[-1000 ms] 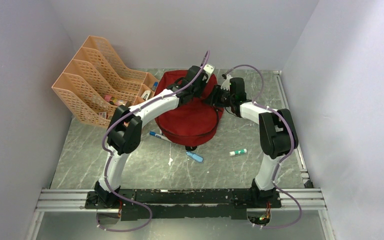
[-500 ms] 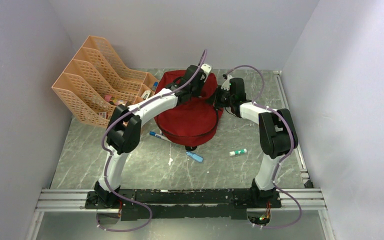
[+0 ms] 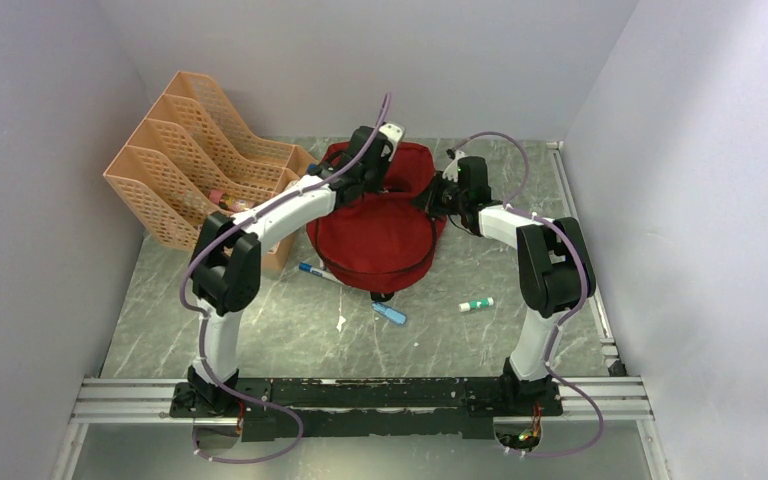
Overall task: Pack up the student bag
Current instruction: Unzip the student bag at the center of the board.
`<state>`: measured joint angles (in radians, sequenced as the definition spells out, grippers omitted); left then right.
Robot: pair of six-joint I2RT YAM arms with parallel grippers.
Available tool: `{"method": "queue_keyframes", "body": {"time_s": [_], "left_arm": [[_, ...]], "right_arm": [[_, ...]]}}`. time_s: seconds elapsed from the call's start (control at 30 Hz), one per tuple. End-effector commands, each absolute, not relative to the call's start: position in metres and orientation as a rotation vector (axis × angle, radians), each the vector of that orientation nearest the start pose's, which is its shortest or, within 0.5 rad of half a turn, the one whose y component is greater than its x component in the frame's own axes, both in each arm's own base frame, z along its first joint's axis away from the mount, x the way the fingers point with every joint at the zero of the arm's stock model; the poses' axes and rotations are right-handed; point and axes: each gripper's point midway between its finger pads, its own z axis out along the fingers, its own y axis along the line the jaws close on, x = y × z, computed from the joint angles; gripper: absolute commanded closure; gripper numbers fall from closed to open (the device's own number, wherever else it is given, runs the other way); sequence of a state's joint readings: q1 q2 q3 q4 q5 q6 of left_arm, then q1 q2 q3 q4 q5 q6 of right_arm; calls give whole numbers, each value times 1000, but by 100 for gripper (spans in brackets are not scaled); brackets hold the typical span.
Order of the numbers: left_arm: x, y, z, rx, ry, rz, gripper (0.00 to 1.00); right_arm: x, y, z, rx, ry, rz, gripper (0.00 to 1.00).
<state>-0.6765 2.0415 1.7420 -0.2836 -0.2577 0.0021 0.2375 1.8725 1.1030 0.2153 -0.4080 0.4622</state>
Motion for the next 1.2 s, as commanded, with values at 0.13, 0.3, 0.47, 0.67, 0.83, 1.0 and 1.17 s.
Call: {"method": "queue_keyframes", "body": {"time_s": [0.13,0.3,0.47,0.67,0.83,1.0,1.17], "left_arm": [[479,-265,208,422,2000,-1,95],[478,-236,198,315,2042,51,95],[480,-207,191,230,2066,111,95],[484,-174,184,140,2090,187,95],[486,-150,182,91,2098,230,95],[486,-145,175,89,2114,214,95],[485,-164,168,154,2123,88,95]], "right_arm": [[453,177,77,96,2229,750,100],[453,168,74,158,2243,720,100],[454,161,71,198,2259,701,100],[455,155,73,228,2257,679,100],[454,152,72,237,2260,668,100],[454,153,74,231,2258,669,100],[451,157,85,203,2229,712,100]]}}
